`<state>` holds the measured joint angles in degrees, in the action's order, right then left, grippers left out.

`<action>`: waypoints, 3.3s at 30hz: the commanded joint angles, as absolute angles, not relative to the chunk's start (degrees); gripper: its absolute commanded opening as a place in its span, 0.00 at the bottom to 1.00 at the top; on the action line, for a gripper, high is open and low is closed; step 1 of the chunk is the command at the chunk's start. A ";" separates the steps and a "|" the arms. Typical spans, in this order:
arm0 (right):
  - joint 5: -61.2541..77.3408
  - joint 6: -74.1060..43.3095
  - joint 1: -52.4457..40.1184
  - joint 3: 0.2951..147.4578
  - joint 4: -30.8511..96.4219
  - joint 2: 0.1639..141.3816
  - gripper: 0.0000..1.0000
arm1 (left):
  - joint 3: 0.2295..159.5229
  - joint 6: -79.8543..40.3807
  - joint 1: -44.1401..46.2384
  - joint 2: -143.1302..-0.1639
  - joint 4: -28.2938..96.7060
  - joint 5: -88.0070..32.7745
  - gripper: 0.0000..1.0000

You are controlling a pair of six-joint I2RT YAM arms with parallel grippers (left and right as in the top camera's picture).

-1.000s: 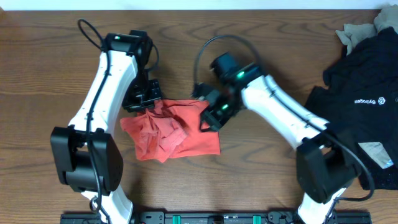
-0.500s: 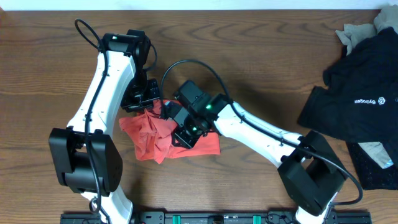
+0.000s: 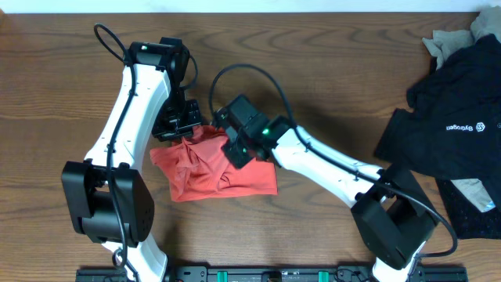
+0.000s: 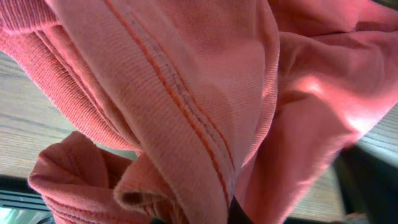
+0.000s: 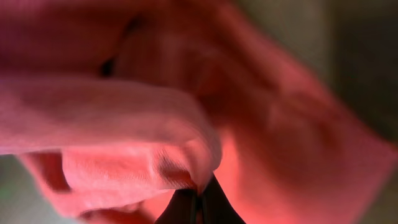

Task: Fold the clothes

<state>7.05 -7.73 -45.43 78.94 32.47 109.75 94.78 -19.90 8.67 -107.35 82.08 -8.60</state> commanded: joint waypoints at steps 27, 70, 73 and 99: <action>12.64 -17.63 -43.03 78.61 16.78 109.10 0.01 | 94.39 -19.99 8.43 -106.65 82.19 -7.88 0.07; -7.18 -20.73 -23.07 78.59 55.27 101.84 0.58 | 87.92 -29.56 24.91 -106.74 73.01 -8.54 0.07; -7.09 -20.73 -22.35 78.59 56.42 101.84 0.58 | 85.38 -31.29 28.14 -106.74 69.23 -8.56 0.28; 38.61 1.34 -30.52 78.59 40.49 102.02 0.60 | 85.91 -21.30 -1.76 -90.06 63.53 -9.21 0.65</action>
<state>29.93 -1.69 -26.72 78.59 41.89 102.67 85.95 -21.80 1.39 -88.88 63.05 -9.61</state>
